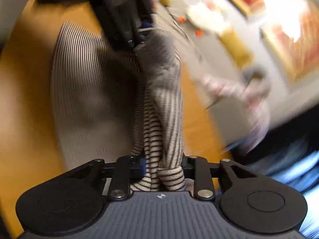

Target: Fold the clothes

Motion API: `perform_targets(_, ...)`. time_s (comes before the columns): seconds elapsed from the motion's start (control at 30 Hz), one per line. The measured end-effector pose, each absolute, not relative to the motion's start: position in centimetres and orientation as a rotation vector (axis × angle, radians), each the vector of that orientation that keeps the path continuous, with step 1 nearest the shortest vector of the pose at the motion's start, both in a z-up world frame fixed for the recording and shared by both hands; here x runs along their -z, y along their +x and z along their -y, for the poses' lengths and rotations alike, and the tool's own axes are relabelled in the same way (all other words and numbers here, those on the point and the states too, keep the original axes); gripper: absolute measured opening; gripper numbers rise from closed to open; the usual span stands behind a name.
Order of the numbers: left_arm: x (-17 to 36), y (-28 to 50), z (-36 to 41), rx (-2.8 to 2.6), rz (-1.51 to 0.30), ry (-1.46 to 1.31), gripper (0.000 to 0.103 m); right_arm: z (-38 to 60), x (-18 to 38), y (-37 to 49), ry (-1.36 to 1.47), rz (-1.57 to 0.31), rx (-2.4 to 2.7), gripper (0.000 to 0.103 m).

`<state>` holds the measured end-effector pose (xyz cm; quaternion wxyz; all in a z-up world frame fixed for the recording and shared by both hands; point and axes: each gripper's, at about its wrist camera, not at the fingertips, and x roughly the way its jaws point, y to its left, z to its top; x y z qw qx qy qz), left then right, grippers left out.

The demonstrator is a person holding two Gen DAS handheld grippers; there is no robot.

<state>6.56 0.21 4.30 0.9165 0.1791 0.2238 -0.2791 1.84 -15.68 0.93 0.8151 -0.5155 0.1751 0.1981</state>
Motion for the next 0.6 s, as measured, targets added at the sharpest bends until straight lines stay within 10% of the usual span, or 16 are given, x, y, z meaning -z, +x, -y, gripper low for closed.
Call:
perform_targets(0.17,-4.8,4.6,-1.4,0.637,-0.493,0.298,0.029,15.3,-1.0,0.3,-1.456,-0.146,-0.328,0.026)
perform_targets(0.4,-0.5,2.7,-1.9,0.69,-0.667,0.34,0.033,17.5,3.5,-4.6,-1.335,-0.315,-0.448,0.03)
perform_targets(0.47,-0.4,2.5,-2.6,0.697,-0.687,0.326,0.033,18.3,2.3,-5.2,-1.215,-0.378,-0.469,0.048)
perform_targets(0.6,-3.0,2.7,-5.1,0.691,-0.659,0.218,0.068,21.3,-2.9,-4.8,-0.851,-0.466,-0.475,0.07)
